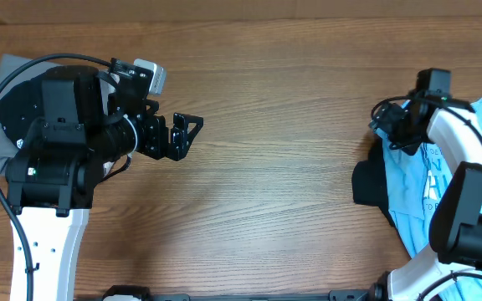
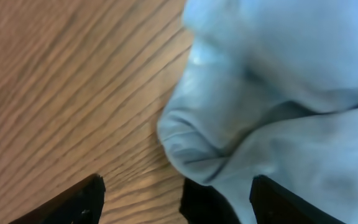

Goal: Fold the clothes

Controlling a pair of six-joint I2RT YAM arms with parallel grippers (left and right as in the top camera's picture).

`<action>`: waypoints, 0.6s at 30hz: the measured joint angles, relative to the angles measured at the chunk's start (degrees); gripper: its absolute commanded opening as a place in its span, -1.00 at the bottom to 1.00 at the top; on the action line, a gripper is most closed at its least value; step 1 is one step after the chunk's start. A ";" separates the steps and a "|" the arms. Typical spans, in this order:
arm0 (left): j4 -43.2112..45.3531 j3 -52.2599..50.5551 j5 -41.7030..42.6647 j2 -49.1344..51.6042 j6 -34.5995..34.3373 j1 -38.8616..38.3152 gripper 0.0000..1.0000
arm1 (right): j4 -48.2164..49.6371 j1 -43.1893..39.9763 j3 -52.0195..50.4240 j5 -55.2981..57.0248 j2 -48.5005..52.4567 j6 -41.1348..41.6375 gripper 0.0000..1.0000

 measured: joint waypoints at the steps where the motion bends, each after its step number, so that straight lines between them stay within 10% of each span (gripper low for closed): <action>1: -0.02 0.00 -0.11 0.02 0.02 0.00 1.00 | 0.85 0.24 -0.72 0.04 0.02 0.31 0.47; 18: 0.04 0.00 -0.17 0.83 0.04 0.00 1.00 | 6.75 0.37 -3.15 4.04 0.02 5.33 -0.24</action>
